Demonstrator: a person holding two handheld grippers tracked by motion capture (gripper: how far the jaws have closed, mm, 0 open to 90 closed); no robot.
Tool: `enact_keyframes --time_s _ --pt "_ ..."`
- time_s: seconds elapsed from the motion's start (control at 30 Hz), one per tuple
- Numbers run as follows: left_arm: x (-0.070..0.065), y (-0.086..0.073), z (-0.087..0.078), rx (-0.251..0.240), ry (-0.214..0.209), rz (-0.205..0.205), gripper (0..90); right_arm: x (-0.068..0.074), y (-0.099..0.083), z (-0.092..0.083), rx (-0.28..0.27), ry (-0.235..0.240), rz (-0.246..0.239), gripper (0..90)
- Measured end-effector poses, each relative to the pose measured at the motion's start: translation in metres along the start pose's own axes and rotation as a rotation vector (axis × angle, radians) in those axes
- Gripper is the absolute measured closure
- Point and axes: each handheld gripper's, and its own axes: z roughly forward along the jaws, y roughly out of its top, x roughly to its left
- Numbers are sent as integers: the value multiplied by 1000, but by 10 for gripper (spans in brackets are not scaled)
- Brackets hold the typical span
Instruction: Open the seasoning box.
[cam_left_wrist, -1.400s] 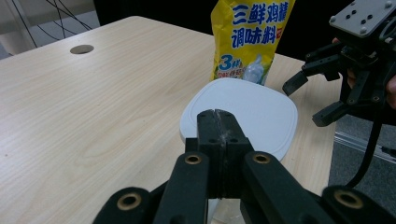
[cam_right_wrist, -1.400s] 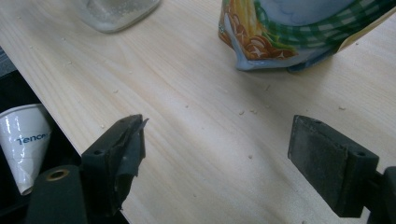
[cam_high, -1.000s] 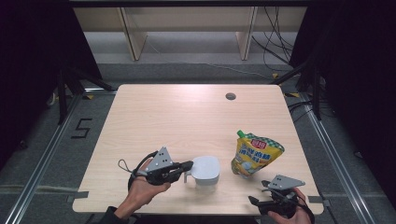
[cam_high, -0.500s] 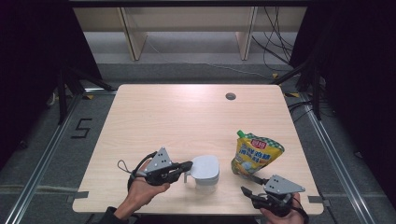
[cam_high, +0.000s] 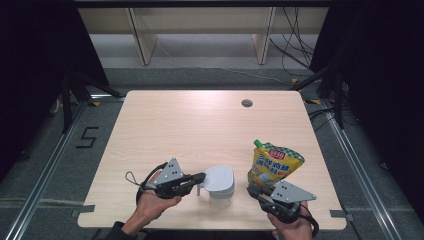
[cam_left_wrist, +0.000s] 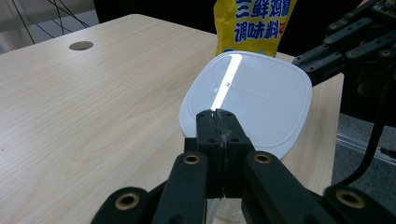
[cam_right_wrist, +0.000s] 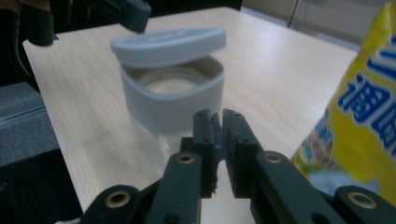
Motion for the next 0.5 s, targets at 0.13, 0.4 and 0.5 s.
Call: enact_keyframes --time_s 0.13,0.4,0.5 --pt "1 -1 1 -17 -11 -18 882 4 7 7 0 16 -19 899" --pt "1 -1 -1 -3 -1 -8 883 10 14 21 -1 25 -27 900" --pt "1 -2 -1 -4 2 -11 882 10 17 23 4 38 -51 900"
